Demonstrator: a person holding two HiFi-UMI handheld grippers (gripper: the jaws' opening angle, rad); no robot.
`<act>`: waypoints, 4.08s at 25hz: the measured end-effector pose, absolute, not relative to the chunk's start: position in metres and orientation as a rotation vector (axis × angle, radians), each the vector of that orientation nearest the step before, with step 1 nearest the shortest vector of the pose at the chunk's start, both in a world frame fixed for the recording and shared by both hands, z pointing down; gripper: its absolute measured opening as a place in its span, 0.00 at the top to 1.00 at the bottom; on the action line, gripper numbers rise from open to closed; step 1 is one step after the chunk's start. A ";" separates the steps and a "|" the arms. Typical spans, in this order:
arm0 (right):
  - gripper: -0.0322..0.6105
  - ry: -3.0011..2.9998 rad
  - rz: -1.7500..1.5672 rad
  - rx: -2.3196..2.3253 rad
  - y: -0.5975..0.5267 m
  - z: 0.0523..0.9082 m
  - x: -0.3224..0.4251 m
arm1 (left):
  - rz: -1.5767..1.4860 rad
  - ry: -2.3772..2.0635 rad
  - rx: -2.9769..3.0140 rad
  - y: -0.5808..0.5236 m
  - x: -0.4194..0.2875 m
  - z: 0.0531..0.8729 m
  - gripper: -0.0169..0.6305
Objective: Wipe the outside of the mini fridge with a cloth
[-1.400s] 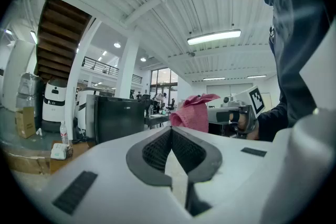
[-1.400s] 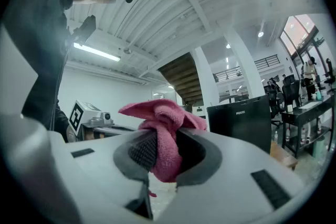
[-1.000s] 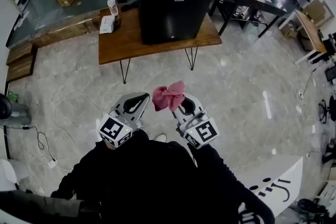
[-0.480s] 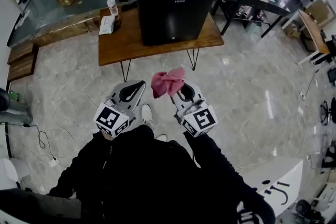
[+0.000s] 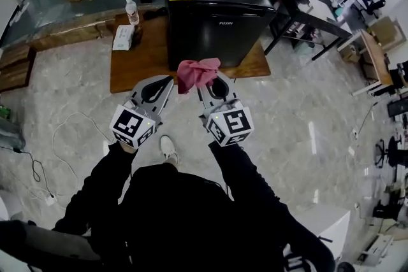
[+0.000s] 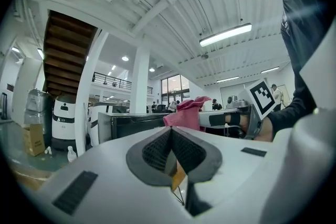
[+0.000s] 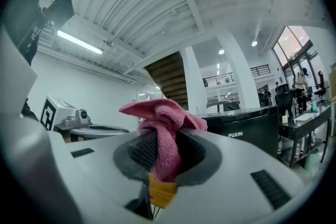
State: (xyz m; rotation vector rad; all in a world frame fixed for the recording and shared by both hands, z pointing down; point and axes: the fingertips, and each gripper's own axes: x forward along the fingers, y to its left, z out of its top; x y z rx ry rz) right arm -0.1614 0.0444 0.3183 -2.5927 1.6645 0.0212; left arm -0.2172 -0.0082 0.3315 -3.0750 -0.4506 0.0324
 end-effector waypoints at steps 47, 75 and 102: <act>0.83 1.513 -0.527 -2.698 -0.092 0.571 0.062 | -0.347 -0.416 -3.215 -0.122 0.017 0.574 0.96; 0.83 1.436 -0.901 -2.641 -0.078 0.723 0.044 | -0.747 -0.347 -3.272 -0.126 -0.016 0.707 0.96; 0.83 1.264 -0.026 -2.833 0.126 0.361 0.156 | 0.069 -0.751 -3.118 0.068 0.092 0.354 0.96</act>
